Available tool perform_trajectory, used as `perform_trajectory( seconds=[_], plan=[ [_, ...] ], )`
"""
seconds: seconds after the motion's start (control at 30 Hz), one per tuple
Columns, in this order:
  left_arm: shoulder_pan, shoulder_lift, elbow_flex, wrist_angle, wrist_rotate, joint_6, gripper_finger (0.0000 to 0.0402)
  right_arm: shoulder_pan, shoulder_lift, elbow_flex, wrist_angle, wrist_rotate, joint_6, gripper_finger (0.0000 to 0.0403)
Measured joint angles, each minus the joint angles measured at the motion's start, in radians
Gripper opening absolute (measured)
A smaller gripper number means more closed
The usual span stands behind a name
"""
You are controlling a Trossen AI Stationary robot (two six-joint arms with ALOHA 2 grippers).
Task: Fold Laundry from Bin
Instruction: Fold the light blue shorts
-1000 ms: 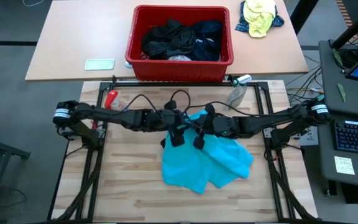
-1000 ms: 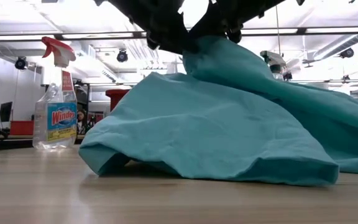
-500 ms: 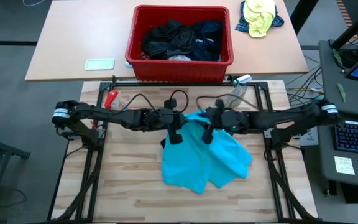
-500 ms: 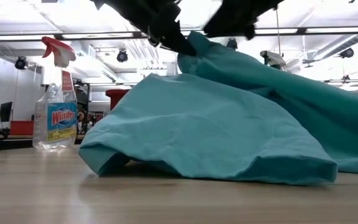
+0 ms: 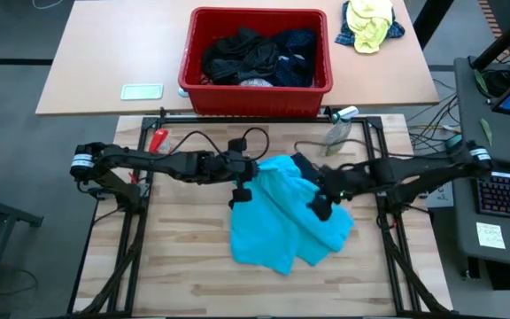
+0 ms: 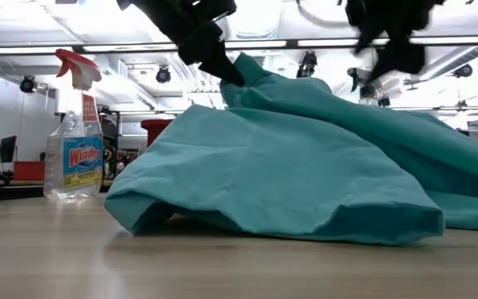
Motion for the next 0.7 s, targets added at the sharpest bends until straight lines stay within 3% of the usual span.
perform_trajectory(
  seconds=[0.1,0.2,0.47,0.7],
  plan=[
    [0.0,-0.001,0.0,0.0,0.0,0.002,0.0001,0.058,0.054,0.0,-0.104,-0.09,0.131,0.0291],
    [0.0,-0.001,0.0,0.0,0.0,-0.004,0.0,0.155,0.098,0.0,-0.175,-0.099,0.284,0.0292],
    [0.0,-0.001,0.0,0.0,0.0,-0.011,0.0,0.432,0.237,-0.011,-0.186,-0.009,0.682,0.0288],
    [0.0,-0.001,0.0,0.001,0.0,0.011,0.0,0.477,0.414,-0.015,-0.185,0.081,0.781,0.0283]
  ],
)
